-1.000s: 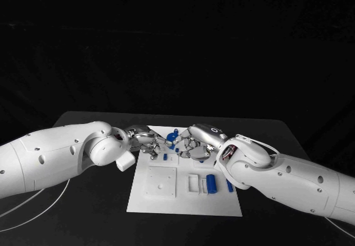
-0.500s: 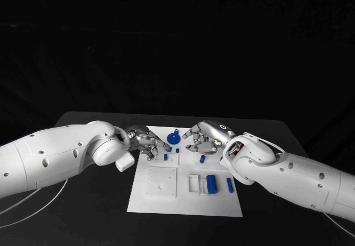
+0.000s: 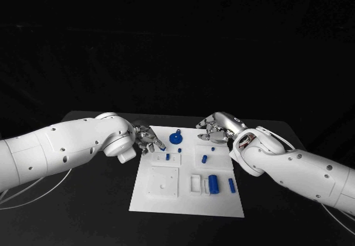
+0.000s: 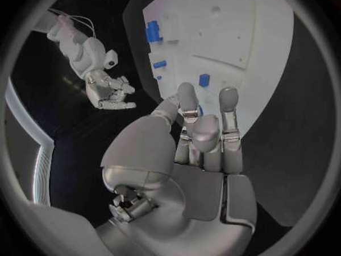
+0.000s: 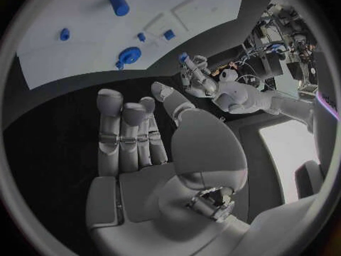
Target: Assemble the parts on the task board
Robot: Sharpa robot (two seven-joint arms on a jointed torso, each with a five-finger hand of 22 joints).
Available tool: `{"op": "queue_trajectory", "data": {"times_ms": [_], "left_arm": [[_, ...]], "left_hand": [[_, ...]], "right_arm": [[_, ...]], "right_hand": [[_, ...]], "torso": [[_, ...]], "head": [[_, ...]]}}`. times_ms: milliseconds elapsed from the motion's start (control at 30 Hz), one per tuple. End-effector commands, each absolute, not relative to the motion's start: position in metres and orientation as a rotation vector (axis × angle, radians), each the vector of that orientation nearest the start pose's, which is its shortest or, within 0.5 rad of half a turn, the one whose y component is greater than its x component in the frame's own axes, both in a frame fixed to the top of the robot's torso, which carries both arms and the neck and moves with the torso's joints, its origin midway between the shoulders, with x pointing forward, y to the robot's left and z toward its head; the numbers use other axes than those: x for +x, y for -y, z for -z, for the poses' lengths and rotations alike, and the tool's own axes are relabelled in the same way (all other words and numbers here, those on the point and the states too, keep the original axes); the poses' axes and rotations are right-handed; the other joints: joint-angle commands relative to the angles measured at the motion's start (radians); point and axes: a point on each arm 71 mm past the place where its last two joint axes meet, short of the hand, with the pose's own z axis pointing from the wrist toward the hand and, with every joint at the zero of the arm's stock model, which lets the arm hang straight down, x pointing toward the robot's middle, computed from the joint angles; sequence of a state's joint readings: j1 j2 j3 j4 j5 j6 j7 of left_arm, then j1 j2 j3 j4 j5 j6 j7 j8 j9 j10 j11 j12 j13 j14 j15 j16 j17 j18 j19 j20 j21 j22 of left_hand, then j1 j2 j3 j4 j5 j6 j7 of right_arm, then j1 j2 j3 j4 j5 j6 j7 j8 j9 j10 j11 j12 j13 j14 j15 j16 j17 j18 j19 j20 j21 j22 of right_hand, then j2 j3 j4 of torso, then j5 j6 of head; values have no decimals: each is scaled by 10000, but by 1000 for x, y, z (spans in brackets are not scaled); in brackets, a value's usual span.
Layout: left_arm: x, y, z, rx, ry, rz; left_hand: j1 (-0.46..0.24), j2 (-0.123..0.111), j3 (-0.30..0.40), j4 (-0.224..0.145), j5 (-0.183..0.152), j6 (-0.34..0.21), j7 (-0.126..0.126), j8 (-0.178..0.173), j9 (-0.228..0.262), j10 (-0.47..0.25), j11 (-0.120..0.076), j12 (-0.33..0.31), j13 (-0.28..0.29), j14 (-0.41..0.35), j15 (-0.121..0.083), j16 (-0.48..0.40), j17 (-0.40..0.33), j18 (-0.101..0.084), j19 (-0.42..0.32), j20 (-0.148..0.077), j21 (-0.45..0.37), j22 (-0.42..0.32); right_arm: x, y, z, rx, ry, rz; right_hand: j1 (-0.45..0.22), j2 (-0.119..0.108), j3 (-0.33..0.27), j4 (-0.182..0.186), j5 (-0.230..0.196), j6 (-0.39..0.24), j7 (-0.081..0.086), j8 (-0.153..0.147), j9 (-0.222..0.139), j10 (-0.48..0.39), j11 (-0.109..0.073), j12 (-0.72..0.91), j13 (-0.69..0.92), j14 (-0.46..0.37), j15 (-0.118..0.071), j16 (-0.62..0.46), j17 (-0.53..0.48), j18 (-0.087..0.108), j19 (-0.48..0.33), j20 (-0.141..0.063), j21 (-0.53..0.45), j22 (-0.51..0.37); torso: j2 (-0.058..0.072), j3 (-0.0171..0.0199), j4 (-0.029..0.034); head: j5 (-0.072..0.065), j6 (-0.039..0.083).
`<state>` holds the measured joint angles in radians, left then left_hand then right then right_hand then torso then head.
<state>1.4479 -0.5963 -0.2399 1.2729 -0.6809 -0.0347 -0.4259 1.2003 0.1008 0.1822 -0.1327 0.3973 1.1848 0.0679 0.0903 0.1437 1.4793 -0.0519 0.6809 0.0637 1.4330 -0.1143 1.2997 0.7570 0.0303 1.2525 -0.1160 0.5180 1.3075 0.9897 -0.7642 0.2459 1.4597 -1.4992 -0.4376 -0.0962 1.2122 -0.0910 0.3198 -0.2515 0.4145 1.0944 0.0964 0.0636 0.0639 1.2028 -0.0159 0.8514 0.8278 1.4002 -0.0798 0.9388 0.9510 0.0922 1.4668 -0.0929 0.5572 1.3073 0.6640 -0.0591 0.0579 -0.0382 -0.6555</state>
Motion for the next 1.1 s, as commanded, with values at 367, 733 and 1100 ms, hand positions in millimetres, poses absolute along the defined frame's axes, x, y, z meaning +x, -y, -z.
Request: {"op": "queue_trajectory", "data": {"times_ms": [367,733,1100], "left_arm": [[554,-155,175,-2856,-21997,3264],[557,-149,179,-2534,-21648,2871],[554,-148,186,-2612,-21580,2826]], "left_hand": [[3,-61,72,-35,42,1285,-762,147,1989,376,-250,494,-6,55,22,353,266,243,-52,141,267,210],[-137,-204,9,18,94,1887,-1036,133,4062,371,-413,622,292,37,-64,314,18,252,-106,176,352,186],[-2,-336,99,146,148,1977,-1025,-214,4451,369,-403,557,262,19,-50,265,-159,339,-59,245,322,201]], "right_arm": [[502,201,177,1303,-14679,-7486],[504,204,174,1538,-14644,-7556],[505,206,173,1736,-14686,-7635]], "right_hand": [[-16,-157,115,-7,162,-18,21,-19,-10,-7,-19,-40,-14,45,-14,-49,-8,37,360,-75,-31,621],[-20,-171,152,-14,225,-21,23,-20,-10,-6,-20,-44,-17,46,-15,-49,-7,40,359,-75,-23,623],[-77,-177,167,15,301,-25,25,-19,-10,-7,-18,-48,-17,44,-14,-56,-14,44,356,-73,-32,619]], "torso": [[1,1,9],[13,2,22],[8,-6,16]], "head": [[138,-85],[149,-162],[133,-234]]}}
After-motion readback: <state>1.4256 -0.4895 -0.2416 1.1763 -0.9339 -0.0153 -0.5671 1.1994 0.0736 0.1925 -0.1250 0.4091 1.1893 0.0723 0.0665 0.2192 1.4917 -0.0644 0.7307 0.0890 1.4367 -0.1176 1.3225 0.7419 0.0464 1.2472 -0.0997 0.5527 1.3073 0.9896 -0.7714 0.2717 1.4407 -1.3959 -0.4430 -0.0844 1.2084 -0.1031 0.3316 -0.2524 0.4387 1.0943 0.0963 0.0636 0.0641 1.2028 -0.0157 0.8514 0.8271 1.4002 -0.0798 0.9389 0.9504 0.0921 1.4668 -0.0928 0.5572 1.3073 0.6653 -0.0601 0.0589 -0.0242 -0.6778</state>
